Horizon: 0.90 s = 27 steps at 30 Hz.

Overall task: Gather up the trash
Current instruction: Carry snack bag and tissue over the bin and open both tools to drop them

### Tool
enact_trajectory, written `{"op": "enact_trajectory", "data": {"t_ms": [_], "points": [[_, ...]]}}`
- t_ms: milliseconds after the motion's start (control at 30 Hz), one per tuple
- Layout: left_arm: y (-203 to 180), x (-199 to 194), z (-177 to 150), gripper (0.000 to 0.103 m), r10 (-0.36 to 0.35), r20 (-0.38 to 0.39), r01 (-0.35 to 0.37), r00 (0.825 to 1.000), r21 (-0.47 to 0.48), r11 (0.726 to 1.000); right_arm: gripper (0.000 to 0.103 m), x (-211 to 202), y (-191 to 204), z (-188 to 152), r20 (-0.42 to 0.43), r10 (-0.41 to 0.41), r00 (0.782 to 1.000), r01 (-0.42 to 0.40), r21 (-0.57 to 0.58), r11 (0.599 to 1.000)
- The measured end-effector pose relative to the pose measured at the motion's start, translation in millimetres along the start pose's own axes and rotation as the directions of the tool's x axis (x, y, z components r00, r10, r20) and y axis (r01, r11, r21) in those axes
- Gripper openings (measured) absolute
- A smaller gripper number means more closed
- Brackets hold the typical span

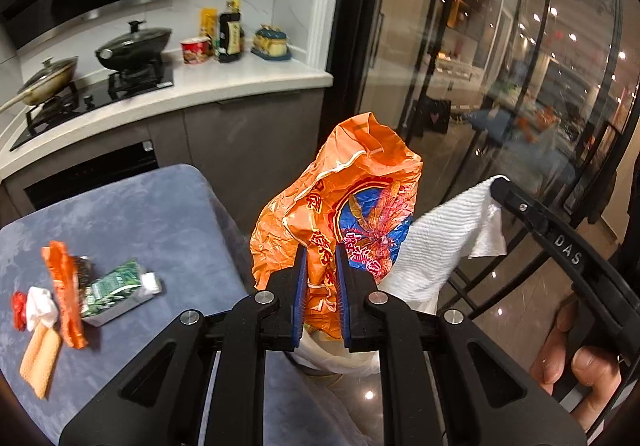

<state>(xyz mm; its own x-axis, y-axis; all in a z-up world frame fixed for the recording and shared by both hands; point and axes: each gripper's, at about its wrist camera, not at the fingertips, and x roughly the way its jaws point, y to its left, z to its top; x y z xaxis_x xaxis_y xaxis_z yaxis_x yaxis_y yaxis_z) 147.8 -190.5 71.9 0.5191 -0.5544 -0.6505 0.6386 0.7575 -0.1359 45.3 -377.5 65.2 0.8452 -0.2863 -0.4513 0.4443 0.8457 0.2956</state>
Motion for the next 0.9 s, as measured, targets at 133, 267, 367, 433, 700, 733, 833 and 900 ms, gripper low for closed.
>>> {"op": "enact_trajectory", "data": {"t_ms": [133,267,367,433,700,733,833,900], "points": [[-10.2,26.0,-1.9,0.014,0.000,-0.047,0.001,0.999,0.019,1.000,0.001,20.6,-7.3,-7.4,-0.038,-0.020,0.999,0.020,0.005,1.000],[-15.0,50.4,-3.9,0.016,0.001,-0.093,0.001,0.996,0.023,1.000,0.003,33.5,-10.9,-11.8,-0.066,-0.023,0.998,0.024,0.005,1.000],[-17.9,63.6,-4.0,0.019,0.012,-0.102,-0.009,0.995,0.035,0.999,0.007,38.7,-10.7,-12.0,-0.070,-0.023,0.997,0.024,0.002,1.000],[-19.3,68.4,-5.0,0.026,0.016,-0.112,-0.012,0.994,0.039,0.999,0.009,39.3,-9.5,-11.5,-0.069,-0.024,0.997,0.024,-0.004,1.000],[-14.2,62.1,-2.2,0.047,0.011,-0.089,-0.011,0.996,0.007,1.000,0.033,26.6,-8.6,-6.9,-0.023,-0.019,1.000,0.020,0.013,1.000],[-11.8,59.4,-1.8,0.047,0.012,-0.084,-0.012,0.996,0.001,1.000,0.035,24.6,-7.4,-7.0,-0.019,-0.018,1.000,0.019,0.013,1.000],[-3.8,51.9,-1.7,0.047,0.015,-0.072,-0.017,0.997,-0.020,1.000,0.041,18.6,-4.4,-7.5,-0.005,-0.019,1.000,0.019,0.009,1.000],[4.2,44.7,-1.6,0.047,0.023,-0.061,-0.025,0.998,-0.035,0.999,0.044,13.8,2.1,-8.3,0.002,-0.015,1.000,0.015,-0.002,1.000]]}}
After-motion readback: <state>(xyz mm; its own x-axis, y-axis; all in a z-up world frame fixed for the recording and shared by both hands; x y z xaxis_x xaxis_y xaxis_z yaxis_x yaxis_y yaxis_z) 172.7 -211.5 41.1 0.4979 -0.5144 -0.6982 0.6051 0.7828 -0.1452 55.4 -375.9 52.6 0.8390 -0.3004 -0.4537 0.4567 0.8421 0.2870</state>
